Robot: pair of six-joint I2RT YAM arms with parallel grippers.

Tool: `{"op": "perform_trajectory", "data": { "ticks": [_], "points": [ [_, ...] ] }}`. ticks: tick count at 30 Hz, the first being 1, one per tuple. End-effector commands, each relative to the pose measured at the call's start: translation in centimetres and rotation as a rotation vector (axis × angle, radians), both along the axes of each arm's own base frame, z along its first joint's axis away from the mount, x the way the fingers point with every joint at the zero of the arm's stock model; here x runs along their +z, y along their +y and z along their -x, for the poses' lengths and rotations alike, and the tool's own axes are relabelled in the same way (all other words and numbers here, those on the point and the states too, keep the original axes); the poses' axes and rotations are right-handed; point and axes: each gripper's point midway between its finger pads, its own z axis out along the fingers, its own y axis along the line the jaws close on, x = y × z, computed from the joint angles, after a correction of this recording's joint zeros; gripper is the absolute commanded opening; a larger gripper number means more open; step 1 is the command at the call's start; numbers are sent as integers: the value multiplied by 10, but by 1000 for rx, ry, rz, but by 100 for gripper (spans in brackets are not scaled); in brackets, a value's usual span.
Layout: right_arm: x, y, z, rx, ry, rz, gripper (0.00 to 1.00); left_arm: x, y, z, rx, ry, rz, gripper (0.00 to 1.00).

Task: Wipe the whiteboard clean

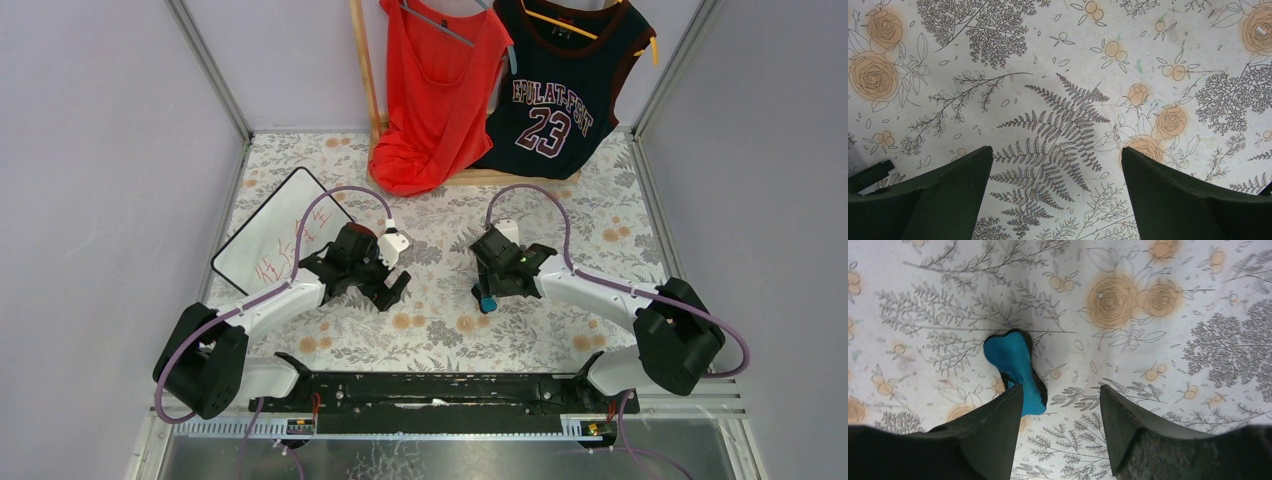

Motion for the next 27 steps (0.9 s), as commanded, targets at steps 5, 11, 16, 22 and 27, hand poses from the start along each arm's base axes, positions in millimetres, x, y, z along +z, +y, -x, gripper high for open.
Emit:
{"op": "perform_trajectory", "data": {
  "ticks": [5,11,16,22,27],
  "points": [
    [6,29,8,211,50,-116,63,0,0,2,-18,-2,-1,100],
    [-11,33,12,255,102,-106,62,-1,0,2,-18,3,-3,100],
    [-23,36,10,258,124,-94,60,0,1,3,-17,-2,-3,100],
    [-32,37,7,264,141,-82,56,-1,1,3,-19,0,-3,100],
    [-36,37,5,261,148,-76,50,-1,1,3,-18,-1,-5,100]
  ]
}}
